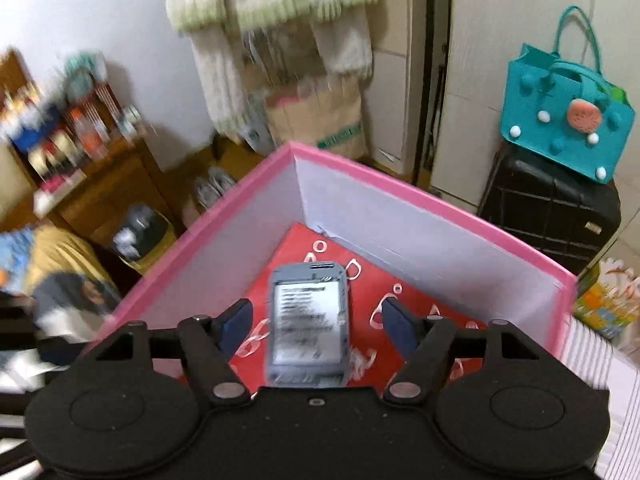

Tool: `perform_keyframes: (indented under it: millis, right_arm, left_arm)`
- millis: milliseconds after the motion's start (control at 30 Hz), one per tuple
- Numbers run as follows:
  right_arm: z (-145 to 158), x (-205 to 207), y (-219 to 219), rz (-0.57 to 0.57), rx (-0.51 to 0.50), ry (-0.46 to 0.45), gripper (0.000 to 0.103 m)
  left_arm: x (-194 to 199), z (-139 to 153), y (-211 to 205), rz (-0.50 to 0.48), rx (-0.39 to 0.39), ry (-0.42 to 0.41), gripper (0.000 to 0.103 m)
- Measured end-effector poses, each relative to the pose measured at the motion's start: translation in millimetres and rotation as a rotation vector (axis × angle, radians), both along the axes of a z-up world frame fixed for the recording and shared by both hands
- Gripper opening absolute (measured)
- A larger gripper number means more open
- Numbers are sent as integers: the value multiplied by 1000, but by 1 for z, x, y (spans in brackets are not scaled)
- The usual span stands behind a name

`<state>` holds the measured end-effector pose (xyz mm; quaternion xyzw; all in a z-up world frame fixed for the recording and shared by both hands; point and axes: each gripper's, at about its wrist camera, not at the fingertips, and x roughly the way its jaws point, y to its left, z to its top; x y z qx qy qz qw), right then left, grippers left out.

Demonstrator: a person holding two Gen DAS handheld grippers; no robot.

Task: Organize rigid objects
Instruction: 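Withdraw the right gripper from the box back over the table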

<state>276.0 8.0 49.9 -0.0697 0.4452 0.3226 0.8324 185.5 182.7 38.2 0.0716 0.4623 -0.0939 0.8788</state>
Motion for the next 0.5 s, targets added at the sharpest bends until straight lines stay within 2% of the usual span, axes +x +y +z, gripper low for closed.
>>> perform_keyframes:
  millis: [100, 233, 333, 367, 500]
  right_arm:
    - [26, -32, -34, 2, 75, -12, 76]
    - [45, -84, -81, -24, 103, -111, 77]
    - [41, -110, -107, -85, 108, -156, 77]
    - [37, -120, -115, -132, 105, -143, 77]
    - [22, -152, -148, -176, 162, -93, 77]
  left_arm:
    - [3, 0, 0, 17, -17, 25, 10]
    - [3, 0, -2, 31, -9, 33, 10]
    - [2, -1, -2, 30, -6, 46, 10]
    - [3, -1, 0, 38, -23, 47, 10]
    - [3, -3, 4, 62, -49, 54, 10]
